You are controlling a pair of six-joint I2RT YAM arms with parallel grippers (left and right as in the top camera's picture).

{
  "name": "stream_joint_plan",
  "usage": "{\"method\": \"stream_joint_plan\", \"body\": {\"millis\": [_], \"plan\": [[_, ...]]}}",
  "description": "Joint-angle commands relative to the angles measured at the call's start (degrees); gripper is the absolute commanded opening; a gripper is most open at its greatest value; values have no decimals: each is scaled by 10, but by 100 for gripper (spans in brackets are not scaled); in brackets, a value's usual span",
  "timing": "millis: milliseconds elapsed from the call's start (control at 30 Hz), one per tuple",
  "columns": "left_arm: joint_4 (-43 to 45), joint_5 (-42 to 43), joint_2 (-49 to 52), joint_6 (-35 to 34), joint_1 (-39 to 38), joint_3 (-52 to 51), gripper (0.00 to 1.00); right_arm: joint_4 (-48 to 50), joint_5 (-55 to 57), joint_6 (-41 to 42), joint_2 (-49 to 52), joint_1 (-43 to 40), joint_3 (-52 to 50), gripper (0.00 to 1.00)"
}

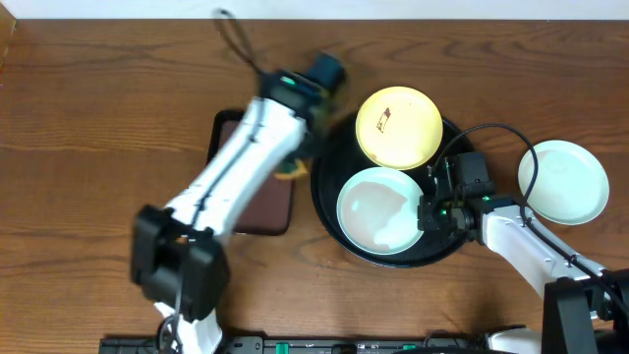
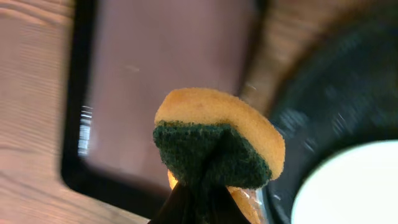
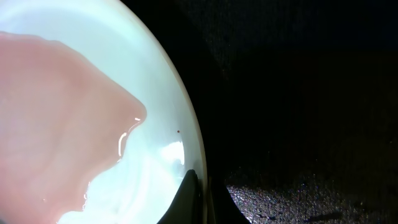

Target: Clean dirty plates on tray and stack at the side

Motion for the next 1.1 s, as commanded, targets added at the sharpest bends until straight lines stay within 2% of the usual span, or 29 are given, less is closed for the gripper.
{"method": "stream_joint_plan", "body": {"millis": [0, 100, 267, 333, 367, 433, 467, 500, 667, 767, 867, 900, 967, 1000, 1033, 1067], "plan": [[2, -16, 0, 50, 65, -19, 7, -12, 45, -4, 16, -2, -14, 1], [31, 9, 0, 68, 114, -72, 7, -12, 45, -4, 16, -2, -14, 1], [122, 126, 0, 159, 174, -173, 8, -12, 44, -4, 16, -2, -14, 1], [139, 128, 0, 162, 186, -195, 10, -12, 44, -4, 16, -2, -14, 1], [140, 128, 0, 163, 187, -196, 13, -12, 45, -4, 16, -2, -14, 1], [139, 128, -1, 170, 188, -193, 28, -12, 45, -4, 16, -2, -14, 1], [123, 131, -3, 170, 188, -179, 50, -11, 45, -4, 16, -2, -14, 1], [108, 130, -5, 170, 188, -167, 60, -11, 44, -4, 16, -2, -14, 1], [43, 130, -40, 170, 196, -104, 72, -10, 44, -4, 16, -2, -14, 2], [25, 130, -85, 169, 206, -83, 76, -5, 31, -4, 16, -2, -14, 18], [21, 130, -151, 167, 223, -82, 78, 9, 7, -4, 16, -2, -14, 26], [20, 130, -165, 167, 228, -82, 79, 13, 5, -4, 16, -2, -14, 24], [17, 130, -199, 167, 240, -82, 79, 22, 5, -4, 16, -2, -14, 6], [16, 130, -219, 167, 247, -82, 79, 29, 5, -4, 16, -2, -14, 1], [16, 130, -231, 168, 252, -82, 80, 32, 5, -4, 16, -2, -14, 1], [15, 130, -247, 168, 257, -83, 85, 38, 5, -4, 16, -2, -14, 1]]}}
